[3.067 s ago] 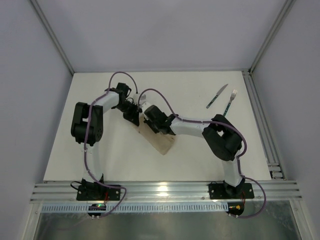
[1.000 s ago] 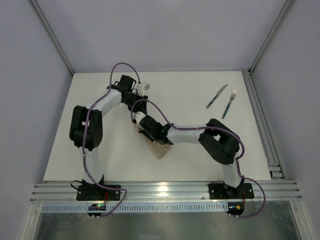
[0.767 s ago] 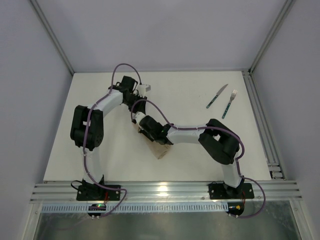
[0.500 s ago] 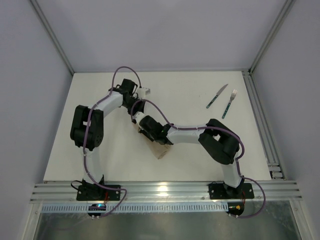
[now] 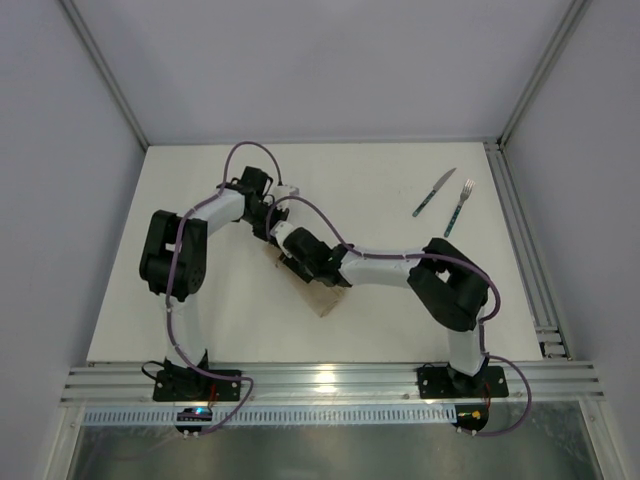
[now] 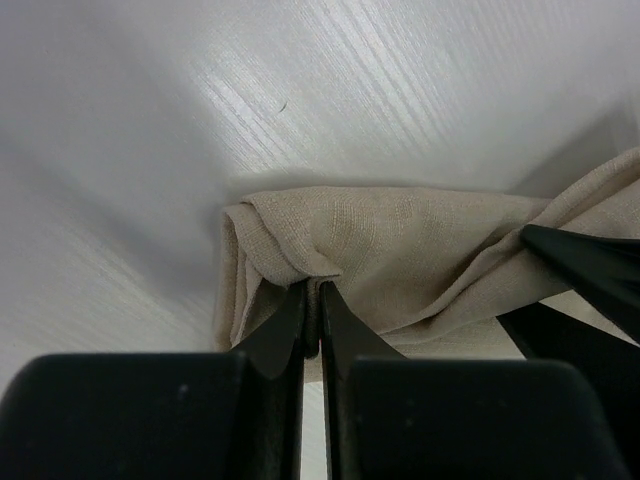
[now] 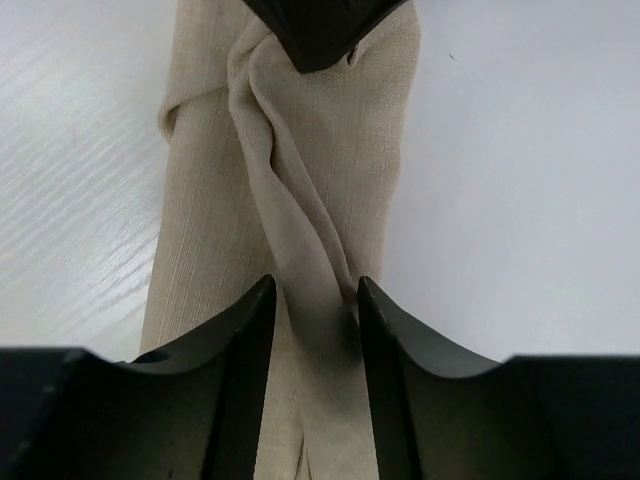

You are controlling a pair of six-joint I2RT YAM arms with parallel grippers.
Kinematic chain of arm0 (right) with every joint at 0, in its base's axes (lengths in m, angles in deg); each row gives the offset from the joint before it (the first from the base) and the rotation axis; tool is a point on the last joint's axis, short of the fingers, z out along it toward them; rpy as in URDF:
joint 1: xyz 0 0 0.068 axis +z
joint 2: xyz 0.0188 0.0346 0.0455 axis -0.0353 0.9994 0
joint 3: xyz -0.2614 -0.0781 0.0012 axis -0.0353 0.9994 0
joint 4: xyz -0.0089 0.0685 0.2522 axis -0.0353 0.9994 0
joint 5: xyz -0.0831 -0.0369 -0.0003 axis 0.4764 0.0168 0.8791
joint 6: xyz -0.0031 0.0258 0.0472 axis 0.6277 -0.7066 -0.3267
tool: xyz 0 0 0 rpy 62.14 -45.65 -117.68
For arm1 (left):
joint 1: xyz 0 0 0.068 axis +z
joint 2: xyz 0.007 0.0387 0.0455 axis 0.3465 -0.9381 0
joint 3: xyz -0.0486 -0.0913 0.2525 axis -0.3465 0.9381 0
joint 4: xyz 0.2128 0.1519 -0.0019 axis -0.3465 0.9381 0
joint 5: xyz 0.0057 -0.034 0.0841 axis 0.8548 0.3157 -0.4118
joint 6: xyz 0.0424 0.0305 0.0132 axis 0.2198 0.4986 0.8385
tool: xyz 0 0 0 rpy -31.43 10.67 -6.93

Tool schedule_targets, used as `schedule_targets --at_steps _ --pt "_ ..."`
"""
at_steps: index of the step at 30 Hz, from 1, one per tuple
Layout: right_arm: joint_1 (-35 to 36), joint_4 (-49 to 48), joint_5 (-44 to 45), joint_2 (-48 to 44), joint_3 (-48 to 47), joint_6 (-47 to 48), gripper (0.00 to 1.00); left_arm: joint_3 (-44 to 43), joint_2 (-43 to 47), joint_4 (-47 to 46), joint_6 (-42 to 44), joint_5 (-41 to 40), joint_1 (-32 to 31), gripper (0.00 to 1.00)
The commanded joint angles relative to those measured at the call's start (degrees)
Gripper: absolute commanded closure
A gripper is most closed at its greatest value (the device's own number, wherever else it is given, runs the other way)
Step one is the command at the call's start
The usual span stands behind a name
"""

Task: Fold the napkin into a case and place the utensils inside
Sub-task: Fold the lower triangle-folded napkin at the center of the board.

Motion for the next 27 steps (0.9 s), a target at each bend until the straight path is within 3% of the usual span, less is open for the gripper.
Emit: schedule_targets --at_steps 1,4,8,12,22,27 --pt "-0.26 3.16 -3.32 -7.38 0.98 0.88 0.56 2.44 -0.97 0.62 1.87 -1.59 0.25 1.00" --pt "-3.33 5.43 -8.76 -11.87 2.03 -0.43 0.52 2.88 -1.06 0.27 2.13 -1.32 0.34 1.00" --pt "-12.29 6.77 -30.51 -14.60 4.57 -3.25 0.48 3.41 -0.79 0.01 2.75 -0.44 0.25 1.00" --pt "-18.98 5.62 -41.36 -13.29 5.20 -4.39 0.39 3.41 -0.88 -0.08 2.75 -0.09 0.34 1.00" --pt "-24.08 5.27 -55.96 -4.76 4.85 -4.22 0.37 3.85 -0.88 -0.08 2.83 0.35 0.25 1.00" --pt "-24.26 5.45 -58.17 -3.79 6.16 -4.57 0.39 3.76 -0.88 0.00 3.01 0.61 0.25 1.00"
